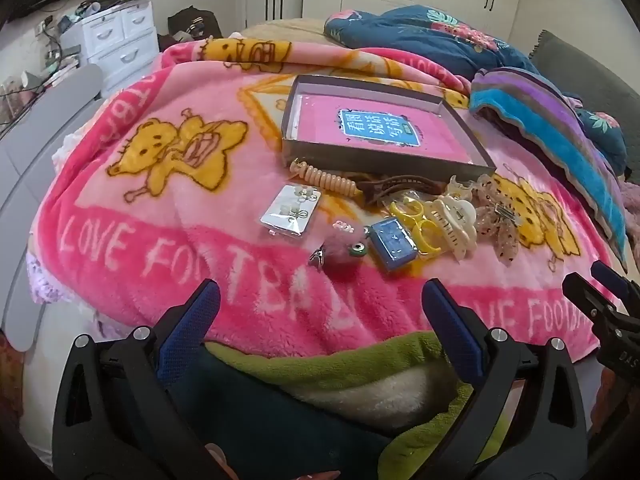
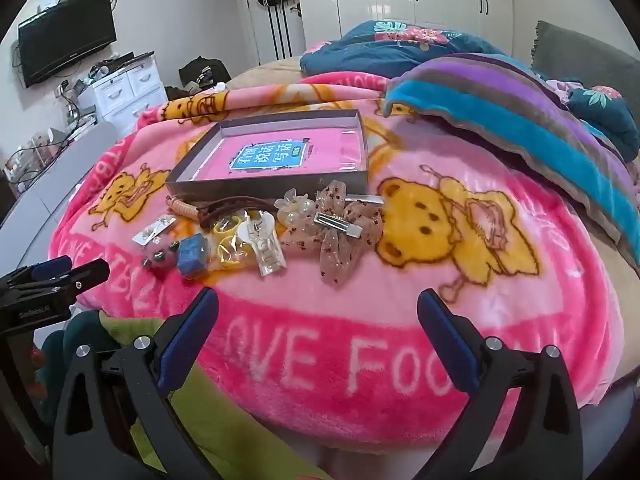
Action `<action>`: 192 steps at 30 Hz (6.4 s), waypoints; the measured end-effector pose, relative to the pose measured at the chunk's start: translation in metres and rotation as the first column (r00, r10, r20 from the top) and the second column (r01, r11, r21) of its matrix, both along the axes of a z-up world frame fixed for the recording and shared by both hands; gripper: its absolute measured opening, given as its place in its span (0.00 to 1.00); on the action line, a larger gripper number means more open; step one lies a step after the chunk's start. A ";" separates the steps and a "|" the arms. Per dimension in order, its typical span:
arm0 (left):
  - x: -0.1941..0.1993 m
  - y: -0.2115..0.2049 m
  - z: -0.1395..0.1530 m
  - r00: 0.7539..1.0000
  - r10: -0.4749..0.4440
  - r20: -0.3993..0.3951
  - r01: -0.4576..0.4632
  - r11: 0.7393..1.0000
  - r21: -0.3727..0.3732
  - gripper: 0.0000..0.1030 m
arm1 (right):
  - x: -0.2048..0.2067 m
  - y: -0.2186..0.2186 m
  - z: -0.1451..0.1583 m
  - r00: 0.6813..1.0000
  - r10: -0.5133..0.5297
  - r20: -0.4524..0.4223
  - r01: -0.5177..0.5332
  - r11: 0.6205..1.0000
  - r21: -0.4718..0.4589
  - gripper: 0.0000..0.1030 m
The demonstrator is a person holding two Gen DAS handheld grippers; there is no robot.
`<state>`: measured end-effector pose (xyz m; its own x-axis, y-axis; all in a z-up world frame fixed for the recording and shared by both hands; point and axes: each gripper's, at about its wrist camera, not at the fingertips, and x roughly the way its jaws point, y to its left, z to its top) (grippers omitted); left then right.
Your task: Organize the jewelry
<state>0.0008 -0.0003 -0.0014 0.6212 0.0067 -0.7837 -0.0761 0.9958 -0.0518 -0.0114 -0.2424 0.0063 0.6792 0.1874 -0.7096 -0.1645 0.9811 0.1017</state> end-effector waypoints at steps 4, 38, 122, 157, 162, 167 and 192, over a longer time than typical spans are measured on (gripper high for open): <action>0.001 -0.001 -0.001 1.000 -0.005 0.008 0.005 1.000 -0.003 0.91 | 0.001 0.000 -0.001 1.000 0.003 -0.003 -0.003 1.000 0.012 0.96; -0.004 -0.002 0.007 1.000 -0.008 0.016 0.008 1.000 -0.013 0.91 | -0.001 0.012 0.005 0.999 0.040 -0.010 -0.040 0.999 0.016 0.96; 0.061 0.000 -0.047 0.977 -0.200 -0.070 0.198 0.979 -0.042 0.61 | 0.092 -0.031 -0.035 0.990 -0.042 -0.136 0.056 0.993 0.102 0.96; 0.043 0.032 -0.034 0.978 -0.203 -0.040 0.191 0.960 -0.203 0.19 | 0.117 -0.074 -0.041 0.993 -0.073 -0.090 0.089 0.978 0.186 0.38; 0.038 0.035 -0.019 0.979 -0.203 -0.010 0.197 0.959 -0.205 0.19 | 0.117 -0.071 -0.032 0.997 -0.057 -0.059 0.068 0.979 0.195 0.38; 0.035 0.037 -0.016 0.981 -0.195 -0.013 0.188 0.957 -0.220 0.19 | 0.119 -0.064 -0.023 0.999 -0.031 -0.035 0.038 0.977 0.209 0.38; 0.155 0.057 0.029 0.993 -0.090 0.077 0.102 0.979 -0.174 0.19 | 0.191 -0.019 0.020 0.995 0.076 0.064 -0.088 0.975 0.202 0.38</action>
<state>0.1554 0.0566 0.0272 0.6641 -0.1910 -0.7228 0.0296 0.9728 -0.2298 0.1794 -0.2615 0.0261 0.6925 0.3812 -0.6125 -0.2544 0.9235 0.2872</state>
